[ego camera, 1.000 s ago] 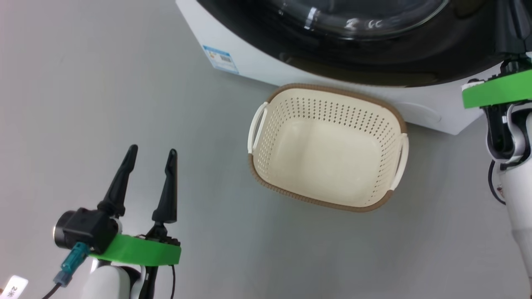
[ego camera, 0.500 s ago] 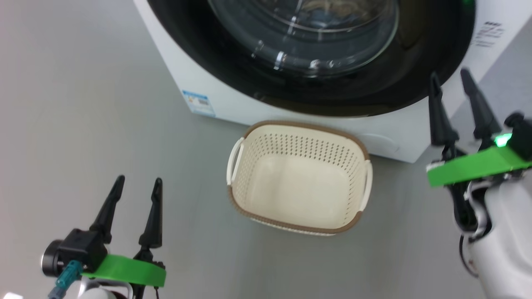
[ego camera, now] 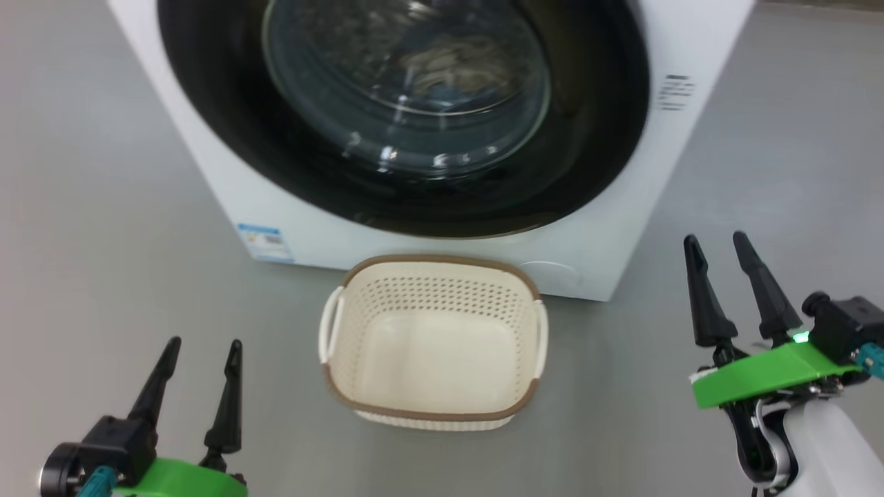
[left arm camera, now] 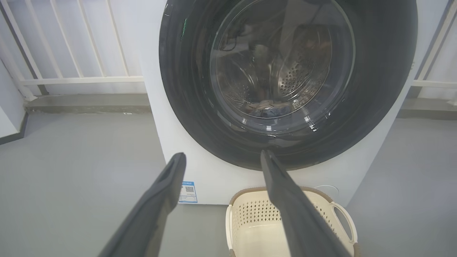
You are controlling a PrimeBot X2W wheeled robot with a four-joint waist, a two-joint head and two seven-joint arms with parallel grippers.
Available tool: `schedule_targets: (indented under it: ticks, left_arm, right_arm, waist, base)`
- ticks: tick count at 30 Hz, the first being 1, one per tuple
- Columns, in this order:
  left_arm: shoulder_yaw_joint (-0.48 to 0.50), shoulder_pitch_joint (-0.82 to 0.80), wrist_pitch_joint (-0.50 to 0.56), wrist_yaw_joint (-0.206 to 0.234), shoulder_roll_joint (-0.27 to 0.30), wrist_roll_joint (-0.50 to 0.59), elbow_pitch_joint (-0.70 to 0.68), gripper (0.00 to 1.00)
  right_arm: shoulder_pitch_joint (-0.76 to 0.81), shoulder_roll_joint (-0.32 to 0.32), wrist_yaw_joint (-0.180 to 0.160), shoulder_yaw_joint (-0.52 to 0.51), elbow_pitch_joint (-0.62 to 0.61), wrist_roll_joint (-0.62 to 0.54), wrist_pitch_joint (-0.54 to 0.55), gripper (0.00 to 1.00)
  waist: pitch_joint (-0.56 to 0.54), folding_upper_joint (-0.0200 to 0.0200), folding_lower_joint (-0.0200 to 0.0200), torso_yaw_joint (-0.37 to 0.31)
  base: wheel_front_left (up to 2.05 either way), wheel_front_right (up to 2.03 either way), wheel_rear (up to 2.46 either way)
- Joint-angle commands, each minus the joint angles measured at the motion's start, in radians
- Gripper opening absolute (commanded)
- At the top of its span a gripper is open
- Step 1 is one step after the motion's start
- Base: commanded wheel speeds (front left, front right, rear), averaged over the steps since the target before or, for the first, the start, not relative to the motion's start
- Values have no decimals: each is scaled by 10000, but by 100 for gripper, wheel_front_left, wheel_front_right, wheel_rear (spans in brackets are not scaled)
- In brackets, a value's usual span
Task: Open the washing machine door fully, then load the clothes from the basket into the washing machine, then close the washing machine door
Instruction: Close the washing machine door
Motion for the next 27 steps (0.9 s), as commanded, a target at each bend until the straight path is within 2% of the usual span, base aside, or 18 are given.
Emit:
schedule_targets:
  ticks: [1, 15, 27]
  left_arm:
    - [388, -8, -65, 8, 264, 97, -123, 100]
    - [762, 263, -65, 8, 325, 176, 72, 100]
    - [1286, 409, -65, 8, 294, 267, -134, 100]
  right_arm:
    - [149, -46, -27, 112, -300, 67, -23, 100]
    - [749, -289, -27, -36, -474, 86, -23, 100]
    - [1108, -395, -27, -156, -584, 17, -23, 100]
  waist:
    - [-481, 0, 1, -635]
    - [-823, 0, 1, -1805]
    - [-960, 0, 1, -2109]
  base:
    - [0, 0, 0]
    - [0, 0, 0]
    - [0, 0, 0]
